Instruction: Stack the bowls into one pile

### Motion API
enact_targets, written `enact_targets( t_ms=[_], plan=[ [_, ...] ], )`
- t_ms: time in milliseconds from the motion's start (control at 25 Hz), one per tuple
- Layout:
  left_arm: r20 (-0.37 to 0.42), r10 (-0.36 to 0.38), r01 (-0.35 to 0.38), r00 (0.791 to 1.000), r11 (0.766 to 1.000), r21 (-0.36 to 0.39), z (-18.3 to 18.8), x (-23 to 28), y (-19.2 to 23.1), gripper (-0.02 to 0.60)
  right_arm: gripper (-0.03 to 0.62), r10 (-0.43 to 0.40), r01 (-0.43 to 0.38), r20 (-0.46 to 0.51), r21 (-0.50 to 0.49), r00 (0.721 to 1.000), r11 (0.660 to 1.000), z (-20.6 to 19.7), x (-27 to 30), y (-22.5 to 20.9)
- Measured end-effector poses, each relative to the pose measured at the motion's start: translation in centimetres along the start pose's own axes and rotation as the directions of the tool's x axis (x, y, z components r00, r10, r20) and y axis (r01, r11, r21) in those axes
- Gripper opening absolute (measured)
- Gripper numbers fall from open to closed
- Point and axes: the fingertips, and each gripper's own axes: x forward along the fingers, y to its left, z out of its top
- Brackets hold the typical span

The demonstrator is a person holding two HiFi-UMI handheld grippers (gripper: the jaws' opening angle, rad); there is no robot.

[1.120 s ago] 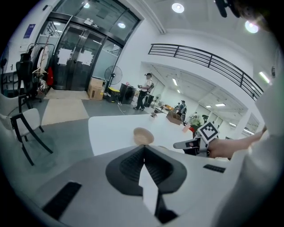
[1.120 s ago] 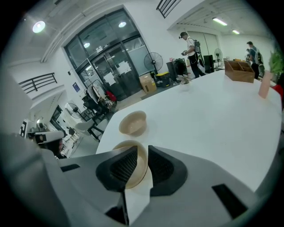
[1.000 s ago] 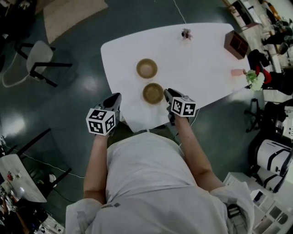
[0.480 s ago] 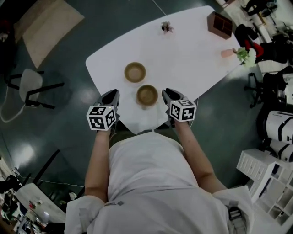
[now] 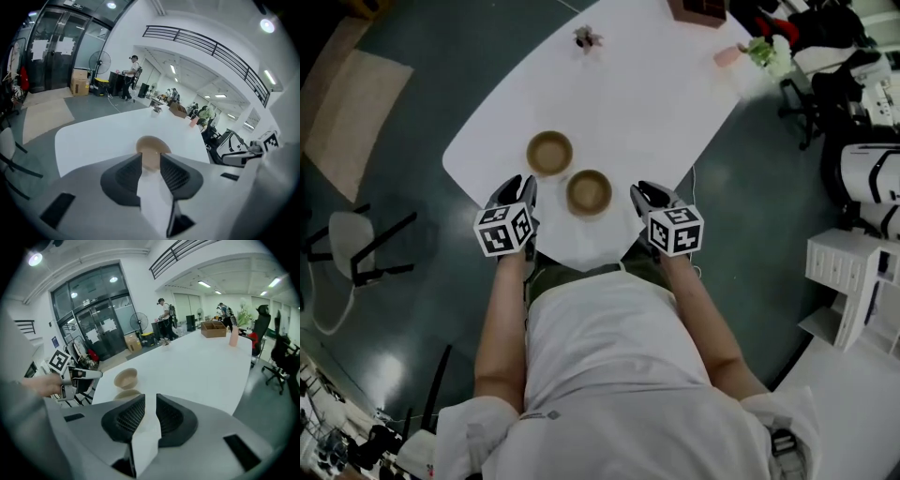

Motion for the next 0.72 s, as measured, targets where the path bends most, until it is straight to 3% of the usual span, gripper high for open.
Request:
enact_targets(
  t_ms=[400,720],
  plan=[
    [-0.087,0.004,-0.003,0.996,1.000,0.000,-0.6,5.2,2.8,0.124,0.083,-0.184,0.182,0.001,0.147,0.983,0.972,-5.0,-4.3,-1.9],
    [-0.164,0.005,0.002,0.986,0.999,0.044,-1.3,7.8,2.8,0.121,0.081,-0.271,0.265,-0.012,0.257,0.962,0.929,-8.5,-7.5,-3.1]
  ],
)
